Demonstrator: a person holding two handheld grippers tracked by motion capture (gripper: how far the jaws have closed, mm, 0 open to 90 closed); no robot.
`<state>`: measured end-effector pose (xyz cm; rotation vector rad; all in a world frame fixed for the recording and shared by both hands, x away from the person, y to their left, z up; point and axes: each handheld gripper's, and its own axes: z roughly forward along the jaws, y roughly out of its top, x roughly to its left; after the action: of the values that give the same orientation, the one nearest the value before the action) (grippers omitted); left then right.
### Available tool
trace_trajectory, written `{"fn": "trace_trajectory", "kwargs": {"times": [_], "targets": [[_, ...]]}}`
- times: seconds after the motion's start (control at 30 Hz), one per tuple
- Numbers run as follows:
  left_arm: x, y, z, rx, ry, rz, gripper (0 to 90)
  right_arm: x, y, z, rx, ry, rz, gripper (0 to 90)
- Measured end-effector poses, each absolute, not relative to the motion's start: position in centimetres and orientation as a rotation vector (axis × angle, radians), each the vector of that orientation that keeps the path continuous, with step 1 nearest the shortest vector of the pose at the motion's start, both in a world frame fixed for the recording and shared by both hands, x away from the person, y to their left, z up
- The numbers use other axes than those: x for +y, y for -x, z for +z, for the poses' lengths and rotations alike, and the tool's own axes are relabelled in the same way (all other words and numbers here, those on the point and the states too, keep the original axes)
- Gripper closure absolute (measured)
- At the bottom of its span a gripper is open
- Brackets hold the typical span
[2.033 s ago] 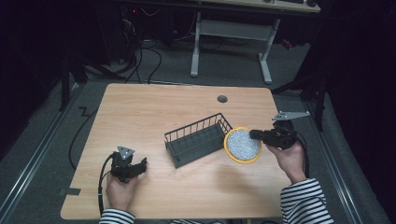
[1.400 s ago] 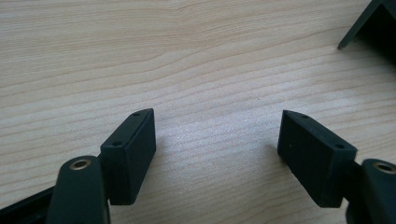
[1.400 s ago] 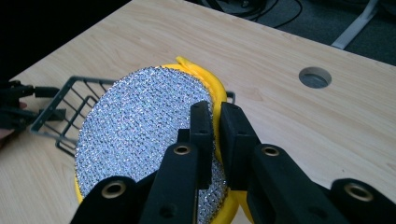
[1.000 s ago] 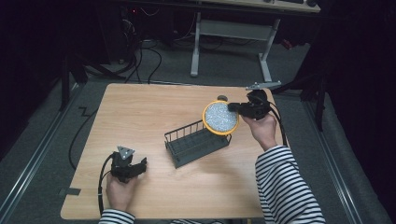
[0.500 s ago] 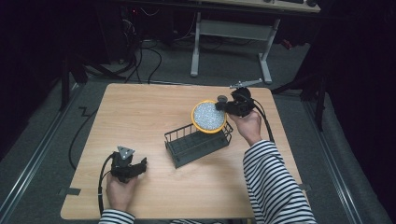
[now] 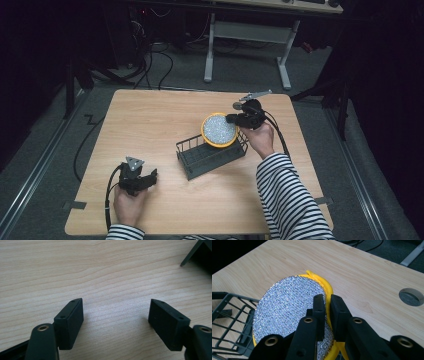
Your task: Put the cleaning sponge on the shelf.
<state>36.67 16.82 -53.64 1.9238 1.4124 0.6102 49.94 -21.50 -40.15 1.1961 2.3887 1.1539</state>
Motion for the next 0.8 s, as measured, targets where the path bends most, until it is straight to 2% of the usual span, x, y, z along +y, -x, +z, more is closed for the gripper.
{"fn": "trace_trajectory", "kwargs": {"times": [0.63,0.7,0.8], "targets": [[16.8,-36.7,-53.6,1.414,-1.926,0.609,29.1,-22.3,-49.1,-41.4,2.423,-1.168,1.117,82.8],[16.8,-36.7,-53.6,1.414,-1.925,0.609,29.2,-22.3,-49.0,-41.5,2.433,-1.155,1.102,88.4],[16.8,-36.7,-53.6,1.414,-1.925,0.609,29.2,-22.5,-48.8,-41.8,2.448,-1.151,1.091,88.7]]}}
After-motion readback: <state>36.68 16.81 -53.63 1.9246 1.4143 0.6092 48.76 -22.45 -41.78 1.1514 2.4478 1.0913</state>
